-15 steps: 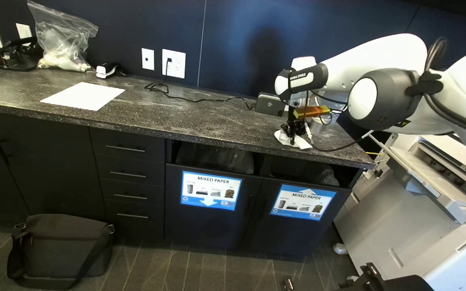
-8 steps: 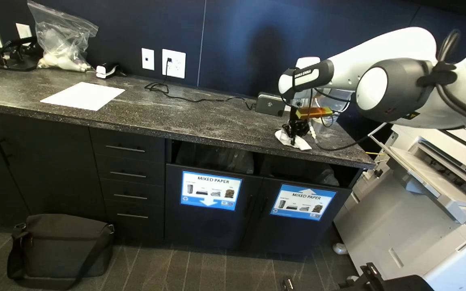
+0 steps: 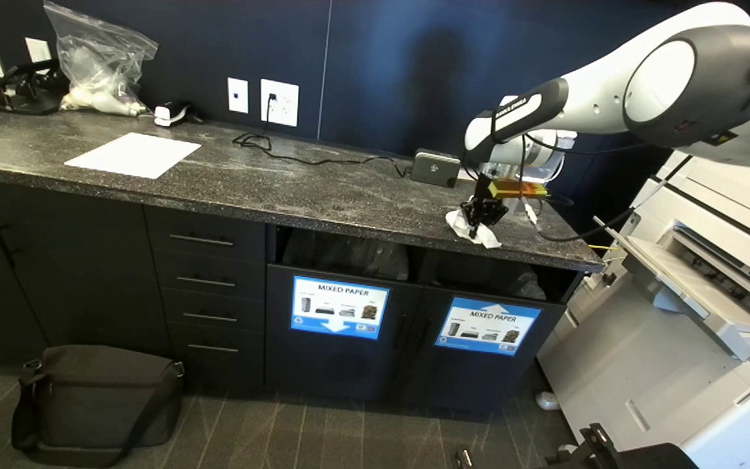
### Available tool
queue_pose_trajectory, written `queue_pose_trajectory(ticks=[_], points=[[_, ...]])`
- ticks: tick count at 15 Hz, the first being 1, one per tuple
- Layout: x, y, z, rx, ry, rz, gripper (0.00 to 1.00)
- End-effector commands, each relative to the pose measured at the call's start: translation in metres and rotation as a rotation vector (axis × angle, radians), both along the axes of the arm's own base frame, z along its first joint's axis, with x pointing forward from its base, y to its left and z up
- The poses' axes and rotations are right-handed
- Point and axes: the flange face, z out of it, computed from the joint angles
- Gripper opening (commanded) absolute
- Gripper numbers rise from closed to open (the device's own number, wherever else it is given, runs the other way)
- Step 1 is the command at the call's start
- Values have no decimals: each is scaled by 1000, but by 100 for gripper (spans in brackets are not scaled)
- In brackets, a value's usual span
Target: Throw the paper on the table in the bin on the right
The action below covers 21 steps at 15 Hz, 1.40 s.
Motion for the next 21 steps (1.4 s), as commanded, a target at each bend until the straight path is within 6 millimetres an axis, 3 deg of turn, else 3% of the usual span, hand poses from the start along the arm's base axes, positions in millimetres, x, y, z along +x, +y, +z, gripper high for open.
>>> queue_pose_trajectory(ticks=[1,9,21], points=[[-34,10,5,31,-1,11,18],[-104,19,5,22,-30,6,18],[-257,32,-11,27,-158,91,19]])
